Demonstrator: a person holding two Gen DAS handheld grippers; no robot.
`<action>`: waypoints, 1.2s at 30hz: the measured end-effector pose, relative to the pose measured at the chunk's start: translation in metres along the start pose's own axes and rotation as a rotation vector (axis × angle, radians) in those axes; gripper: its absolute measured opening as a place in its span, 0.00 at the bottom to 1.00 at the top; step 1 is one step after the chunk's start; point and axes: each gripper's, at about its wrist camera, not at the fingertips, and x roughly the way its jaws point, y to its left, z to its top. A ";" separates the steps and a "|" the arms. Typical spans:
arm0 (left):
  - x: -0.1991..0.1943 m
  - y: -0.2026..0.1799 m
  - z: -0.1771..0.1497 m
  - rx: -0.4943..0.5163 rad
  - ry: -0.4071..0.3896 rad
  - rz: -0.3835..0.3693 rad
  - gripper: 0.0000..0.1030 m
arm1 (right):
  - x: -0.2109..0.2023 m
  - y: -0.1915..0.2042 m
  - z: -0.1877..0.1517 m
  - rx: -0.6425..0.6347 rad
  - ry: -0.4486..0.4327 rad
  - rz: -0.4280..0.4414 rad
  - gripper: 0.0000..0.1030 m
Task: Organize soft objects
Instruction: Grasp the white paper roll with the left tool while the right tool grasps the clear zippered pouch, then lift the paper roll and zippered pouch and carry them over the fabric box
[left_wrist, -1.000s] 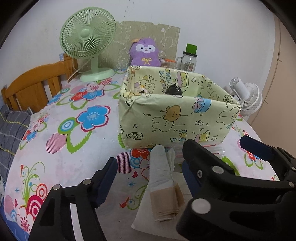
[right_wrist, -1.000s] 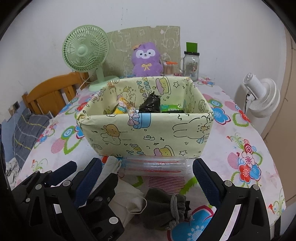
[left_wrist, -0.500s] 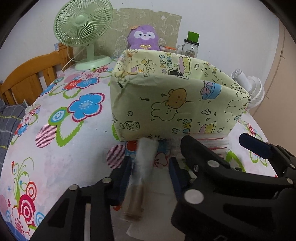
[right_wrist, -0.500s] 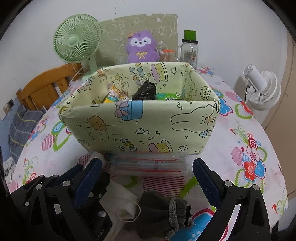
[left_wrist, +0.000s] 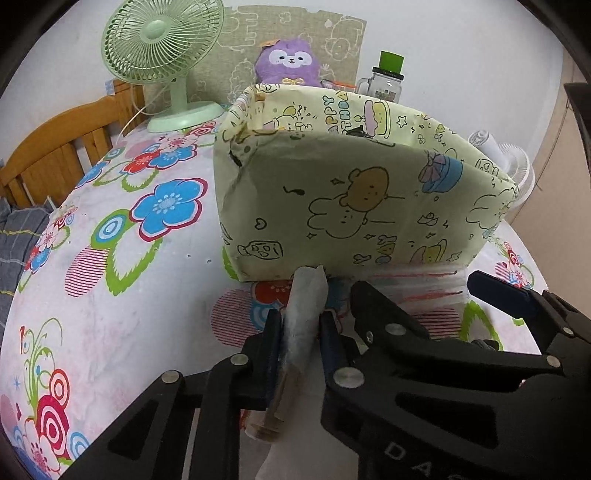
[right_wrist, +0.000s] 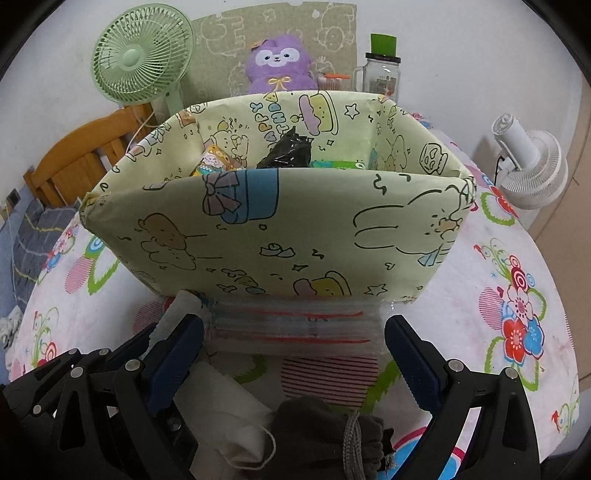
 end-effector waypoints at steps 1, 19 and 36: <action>0.001 0.000 0.000 0.001 0.002 0.000 0.19 | 0.001 0.000 0.001 0.002 0.003 0.002 0.97; 0.007 0.001 0.002 0.009 0.014 0.001 0.19 | 0.014 -0.005 0.003 0.032 0.029 0.042 0.90; -0.012 -0.009 -0.001 0.026 -0.031 0.002 0.18 | -0.012 -0.004 -0.004 0.030 -0.024 0.050 0.89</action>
